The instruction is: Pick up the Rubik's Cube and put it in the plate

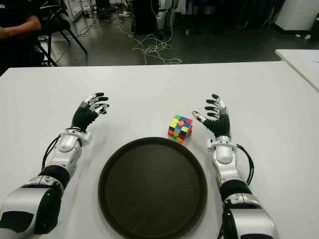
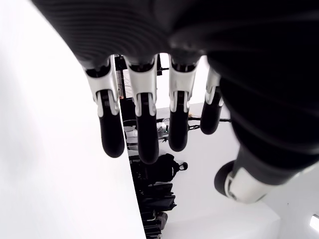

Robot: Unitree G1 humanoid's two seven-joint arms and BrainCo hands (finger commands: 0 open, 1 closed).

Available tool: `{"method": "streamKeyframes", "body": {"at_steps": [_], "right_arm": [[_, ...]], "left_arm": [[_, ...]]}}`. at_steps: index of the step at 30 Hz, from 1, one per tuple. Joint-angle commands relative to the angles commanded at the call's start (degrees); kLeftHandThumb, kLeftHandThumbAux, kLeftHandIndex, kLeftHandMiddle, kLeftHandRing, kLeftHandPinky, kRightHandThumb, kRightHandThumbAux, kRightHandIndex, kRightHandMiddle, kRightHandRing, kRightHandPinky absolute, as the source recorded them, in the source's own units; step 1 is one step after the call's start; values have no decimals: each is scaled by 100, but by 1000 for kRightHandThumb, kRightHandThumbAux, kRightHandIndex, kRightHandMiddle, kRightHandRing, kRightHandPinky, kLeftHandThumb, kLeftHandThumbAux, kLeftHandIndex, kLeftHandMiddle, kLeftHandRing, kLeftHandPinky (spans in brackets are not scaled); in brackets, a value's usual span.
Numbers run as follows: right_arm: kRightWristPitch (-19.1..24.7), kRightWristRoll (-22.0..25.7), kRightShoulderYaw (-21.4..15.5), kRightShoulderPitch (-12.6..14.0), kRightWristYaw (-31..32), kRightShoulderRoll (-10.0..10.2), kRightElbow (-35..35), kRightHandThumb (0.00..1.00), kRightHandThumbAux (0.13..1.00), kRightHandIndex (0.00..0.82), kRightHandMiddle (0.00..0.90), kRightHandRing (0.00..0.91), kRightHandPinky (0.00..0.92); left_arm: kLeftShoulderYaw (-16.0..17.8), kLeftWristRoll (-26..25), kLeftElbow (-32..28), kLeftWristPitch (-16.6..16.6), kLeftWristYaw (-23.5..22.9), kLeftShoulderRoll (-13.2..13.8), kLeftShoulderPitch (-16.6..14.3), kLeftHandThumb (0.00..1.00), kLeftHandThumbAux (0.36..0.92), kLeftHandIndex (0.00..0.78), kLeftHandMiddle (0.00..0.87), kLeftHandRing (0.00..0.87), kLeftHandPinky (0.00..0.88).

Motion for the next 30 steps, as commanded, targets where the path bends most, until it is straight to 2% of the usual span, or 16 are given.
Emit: {"method": "streamKeyframes", "body": {"at_steps": [12, 30], "right_arm": [[35, -61, 31, 3, -109, -6, -18, 131, 800, 168, 266, 287, 314], [-73, -115, 46, 0, -157, -23, 28, 128, 794, 169, 266, 291, 325]], "left_arm": [[22, -20, 10, -58, 7, -11, 4, 191, 647, 203, 257, 296, 361], [58, -46, 17, -36, -72, -21, -7, 189, 621, 188, 253, 297, 361]]}}
